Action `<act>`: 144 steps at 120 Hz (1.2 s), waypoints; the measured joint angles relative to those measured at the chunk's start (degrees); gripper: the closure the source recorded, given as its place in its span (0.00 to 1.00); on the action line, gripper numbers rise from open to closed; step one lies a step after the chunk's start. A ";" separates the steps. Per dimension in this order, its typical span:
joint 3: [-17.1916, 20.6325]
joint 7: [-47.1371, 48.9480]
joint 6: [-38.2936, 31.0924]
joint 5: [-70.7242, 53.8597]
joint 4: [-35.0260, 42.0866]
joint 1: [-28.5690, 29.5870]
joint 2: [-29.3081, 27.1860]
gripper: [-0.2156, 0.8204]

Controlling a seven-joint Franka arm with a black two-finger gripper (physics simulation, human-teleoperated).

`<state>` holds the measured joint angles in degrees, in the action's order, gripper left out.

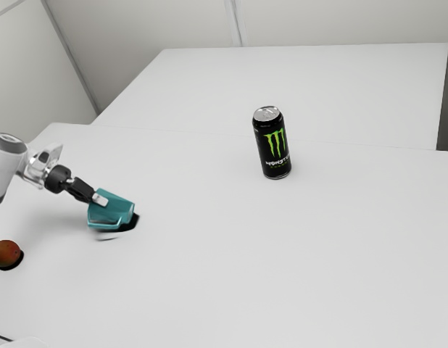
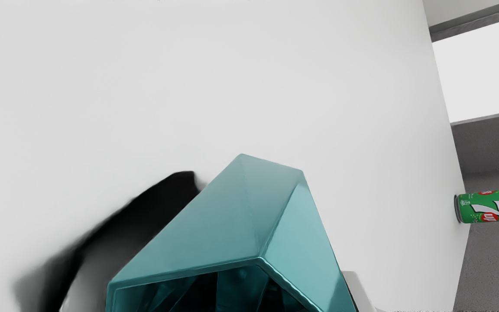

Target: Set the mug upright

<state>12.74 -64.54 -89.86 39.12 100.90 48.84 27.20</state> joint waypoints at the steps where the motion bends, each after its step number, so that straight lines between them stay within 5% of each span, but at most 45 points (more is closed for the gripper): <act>1: 0.06 -0.02 -0.02 -0.05 0.03 -0.02 -0.16 0.95; 40: 1.57 0.13 -4.84 -4.89 4.08 -5.88 -9.42 0.96; 66: 12.77 4.60 -15.56 -16.06 9.99 -7.06 -18.40 0.96; 100: 25.36 16.24 -25.33 -31.62 14.08 -7.08 -22.51 0.96; 144: 31.38 31.99 -31.23 -41.96 18.65 -7.02 -23.17 0.96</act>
<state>44.12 -32.55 -121.09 -2.84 119.55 41.82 4.03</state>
